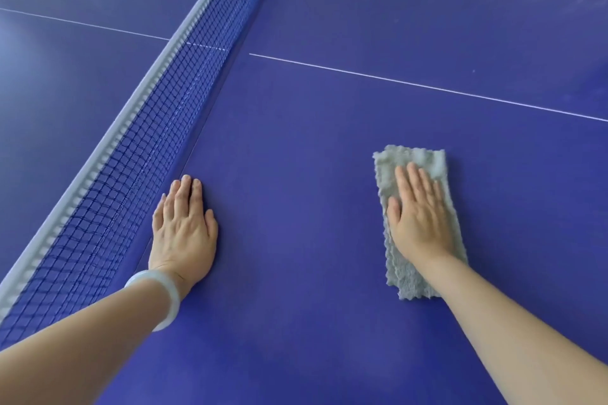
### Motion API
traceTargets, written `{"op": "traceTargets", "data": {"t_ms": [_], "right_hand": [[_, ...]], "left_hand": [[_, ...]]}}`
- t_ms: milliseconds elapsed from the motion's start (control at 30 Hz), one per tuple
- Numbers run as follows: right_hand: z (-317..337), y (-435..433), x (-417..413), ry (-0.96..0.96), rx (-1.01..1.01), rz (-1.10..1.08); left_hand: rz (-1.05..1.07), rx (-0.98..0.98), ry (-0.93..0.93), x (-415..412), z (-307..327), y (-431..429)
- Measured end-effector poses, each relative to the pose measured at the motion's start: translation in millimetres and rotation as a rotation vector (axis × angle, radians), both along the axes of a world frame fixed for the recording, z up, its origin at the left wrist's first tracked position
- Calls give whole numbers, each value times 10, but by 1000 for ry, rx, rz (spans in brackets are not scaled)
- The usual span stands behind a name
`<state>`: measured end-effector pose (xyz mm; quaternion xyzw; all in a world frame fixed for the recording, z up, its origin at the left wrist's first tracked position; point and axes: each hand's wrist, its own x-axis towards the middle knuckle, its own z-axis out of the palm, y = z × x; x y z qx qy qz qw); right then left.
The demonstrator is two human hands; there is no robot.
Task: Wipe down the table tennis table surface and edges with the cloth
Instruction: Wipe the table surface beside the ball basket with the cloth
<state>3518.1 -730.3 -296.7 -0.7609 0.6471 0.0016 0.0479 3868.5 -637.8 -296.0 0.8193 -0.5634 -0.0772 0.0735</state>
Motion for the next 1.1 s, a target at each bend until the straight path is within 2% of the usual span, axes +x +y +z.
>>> {"op": "traceTargets", "data": {"t_ms": [67,167,267,367,500,600,667,767,800,833,867,933,1000,1033,1100], "right_hand": [[-54,-16,22,6,-3,-85],[-82,20,60,-4,-1,-59],[-75,2,31,-26,-14,-64],[-86,12,36,-54,-9,-50],[-79,-18,30,-109,-12,-48],[-50,40,35,-135,-29,-30],[-59,257,-36,-147,-32,132],[-74,592,-478,-82,33,574],[-64,515,-701,-61,24,616],[-55,381,-906,-33,0,552],[-32,215,-1078,-1,-9,379],[29,-128,-1239,25,-16,-136],[57,-275,-1014,-40,-12,-459],[48,-232,-793,-73,-14,-492],[-44,105,-316,-88,-74,-288]], "left_hand": [[-16,25,-20,-2,-16,-4],[-58,46,-46,-1,24,-2],[-262,-41,-94,-283,123,-30],[-413,-85,-57,-889,146,-218],[-426,-32,-30,-1615,42,-644],[-378,-18,-32,-1832,-47,-723],[-367,-32,-19,-1858,-69,-714],[-373,-22,-5,-1860,-68,-723],[-370,-25,-10,-1862,-63,-729],[-365,-23,-6,-1862,-48,-733],[-360,-14,0,-1866,-34,-725],[-353,-10,4,-1869,-22,-707],[-354,-17,1,-1862,-33,-718],[-354,-17,-2,-1860,-41,-720],[-354,-28,3,-1857,-50,-709]]}}
